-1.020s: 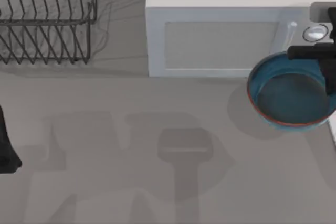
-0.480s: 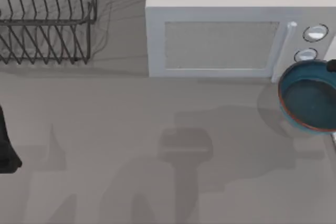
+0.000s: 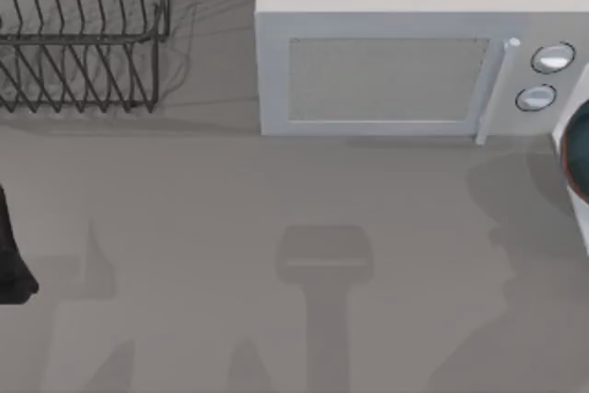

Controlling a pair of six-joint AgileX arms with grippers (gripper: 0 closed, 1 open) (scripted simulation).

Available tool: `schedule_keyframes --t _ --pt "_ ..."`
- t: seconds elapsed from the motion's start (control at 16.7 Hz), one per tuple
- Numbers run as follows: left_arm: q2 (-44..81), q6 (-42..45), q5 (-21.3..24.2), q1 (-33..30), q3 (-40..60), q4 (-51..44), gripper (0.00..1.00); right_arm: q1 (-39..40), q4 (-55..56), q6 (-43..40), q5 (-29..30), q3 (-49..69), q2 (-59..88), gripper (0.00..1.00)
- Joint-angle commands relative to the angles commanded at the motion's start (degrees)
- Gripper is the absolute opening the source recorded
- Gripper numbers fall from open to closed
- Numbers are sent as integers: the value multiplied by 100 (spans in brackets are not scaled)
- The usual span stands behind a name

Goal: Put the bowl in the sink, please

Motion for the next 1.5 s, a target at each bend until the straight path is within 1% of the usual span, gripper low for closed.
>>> schedule_keyframes --t 0.18,0.36,0.48,0.6,0.72,0.84,1.2,1.32,1.5 --pt "0 0 0 0 0 0 100 -478 2025 -143 -274 -672 -142 0" --pt "0 0 0 0 0 0 100 -815 3829 -215 -500 -1099 -385 0" --pt "0 0 0 0 0 0 100 -971 4784 -224 -618 -1266 -578 0" --pt "0 0 0 0 0 0 100 -1078 5512 -209 -709 -1358 -769 0" --pt "0 0 0 0 0 0 100 -1144 5997 -182 -770 -1400 -930 0" --pt "0 0 0 0 0 0 100 -1168 6236 -162 -795 -1413 -1028 0" --pt "0 0 0 0 0 0 100 -1142 6266 -150 -797 -1398 -1011 0" --pt "0 0 0 0 0 0 100 -1128 6406 -99 -828 -1463 -822 0" --pt "0 0 0 0 0 0 100 -1082 6927 32 -898 -1622 -162 0"
